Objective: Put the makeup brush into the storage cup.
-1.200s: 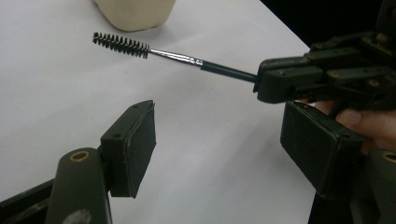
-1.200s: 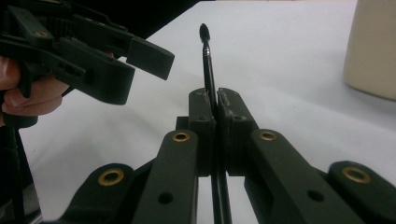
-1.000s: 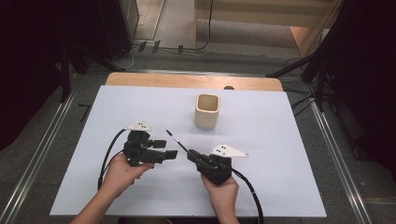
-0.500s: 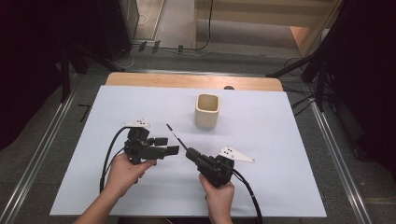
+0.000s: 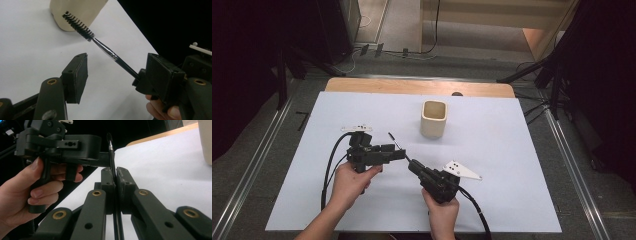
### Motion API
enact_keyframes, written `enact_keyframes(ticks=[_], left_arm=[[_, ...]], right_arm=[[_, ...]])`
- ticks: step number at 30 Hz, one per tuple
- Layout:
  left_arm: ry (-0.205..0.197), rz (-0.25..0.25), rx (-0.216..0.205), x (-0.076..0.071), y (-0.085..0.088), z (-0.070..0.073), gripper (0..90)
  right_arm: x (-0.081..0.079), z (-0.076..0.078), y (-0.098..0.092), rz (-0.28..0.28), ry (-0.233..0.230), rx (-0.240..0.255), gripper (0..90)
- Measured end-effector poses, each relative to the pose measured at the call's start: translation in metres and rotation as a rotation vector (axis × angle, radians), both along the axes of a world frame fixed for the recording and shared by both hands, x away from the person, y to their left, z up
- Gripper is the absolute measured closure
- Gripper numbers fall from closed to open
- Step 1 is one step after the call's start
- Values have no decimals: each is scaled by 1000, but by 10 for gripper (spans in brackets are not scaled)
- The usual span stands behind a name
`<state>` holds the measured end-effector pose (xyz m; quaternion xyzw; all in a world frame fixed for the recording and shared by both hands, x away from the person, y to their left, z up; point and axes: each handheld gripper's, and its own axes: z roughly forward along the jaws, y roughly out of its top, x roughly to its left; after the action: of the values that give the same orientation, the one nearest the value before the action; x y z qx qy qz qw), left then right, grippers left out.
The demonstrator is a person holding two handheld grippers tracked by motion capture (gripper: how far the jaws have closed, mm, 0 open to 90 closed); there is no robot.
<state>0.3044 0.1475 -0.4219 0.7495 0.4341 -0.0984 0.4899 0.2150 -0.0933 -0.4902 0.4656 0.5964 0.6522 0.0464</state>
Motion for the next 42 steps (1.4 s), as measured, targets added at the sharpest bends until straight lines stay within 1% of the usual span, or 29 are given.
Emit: enact_keyframes(ticks=[2, 4, 5, 9, 11, 12, 14, 15, 16, 17, 18, 19, 20, 21, 22, 23, 26, 27, 29, 32, 35, 37, 38, 40, 42], left_arm=[[24, -4, 1, 2, 0, -1, 349], [36, 6, 6, 3, -1, -3, 350], [43, 11, 7, 4, 0, -3, 390], [62, 34, -17, 7, 3, -4, 401], [71, 43, -14, 7, 4, -3, 412], [70, 51, -17, 7, 4, -4, 479], [102, 57, -44, 7, 5, -5, 488], [107, 61, -61, 7, 6, -6, 549], [115, 68, -77, 7, 7, -6, 565], [123, 69, -91, 8, 7, -7, 602], [128, 68, -100, 8, 7, -8, 615], [133, 69, -96, 8, 7, -8, 657], [137, 70, -99, 8, 6, -8, 667], [140, 67, -97, 8, 6, -9, 668], [144, 63, -96, 8, 5, -9, 704], [147, 61, -98, 8, 5, -10, 715], [167, 56, -116, 8, 6, -11, 748], [172, 52, -125, 9, 6, -11, 755], [198, 42, -147, 10, 8, -12, 778], [211, 34, -164, 11, 9, -12, 793], [224, 24, -180, 13, 11, -13, 806], [239, 13, -206, 14, 12, -13, 819], [251, 5, -230, 14, 13, -14, 830], [263, -11, -246, 15, 14, -14, 848], [265, -21, -255, 15, 14, -13, 855]], right_arm=[[0, -2, 1, 2, 10, 7, 862], [0, -3, 1, 2, 15, 10, 861], [0, -3, 2, 5, 19, 9, 861], [0, -4, 3, 7, 13, 2, 861], [0, -4, 4, 6, 13, 0, 862], [0, -4, 4, 6, 15, 3, 861], [0, -4, 5, 6, 10, 6, 862], [-1, -4, 5, 8, 13, 9, 861], [-1, -4, 6, 9, 9, 8, 861], [-1, -4, 6, 10, 8, 4, 861], [-1, -4, 7, 10, 7, 3, 861], [-1, -5, 7, 11, 3, 3, 862], [-1, -5, 8, 11, 4, 4, 861], [-1, -5, 8, 12, 5, 4, 862], [0, -5, 8, 14, 3, 1, 862], [0, -6, 9, 13, 0, -1, 862], [0, -6, 9, 17, 2, -6, 862], [0, -7, 9, 24, 4, -6, 862], [1, -8, 9, 37, 7, -7, 862], [2, -7, 10, 46, 0, -20, 863], [2, -6, 10, 54, 4, -28, 862], [2, -5, 11, 61, 6, -41, 862], [3, -5, 11, 74, 6, -47, 861], [5, -5, 11, 99, 10, -44, 861], [5, -3, 10, 112, 4, -61, 858]])
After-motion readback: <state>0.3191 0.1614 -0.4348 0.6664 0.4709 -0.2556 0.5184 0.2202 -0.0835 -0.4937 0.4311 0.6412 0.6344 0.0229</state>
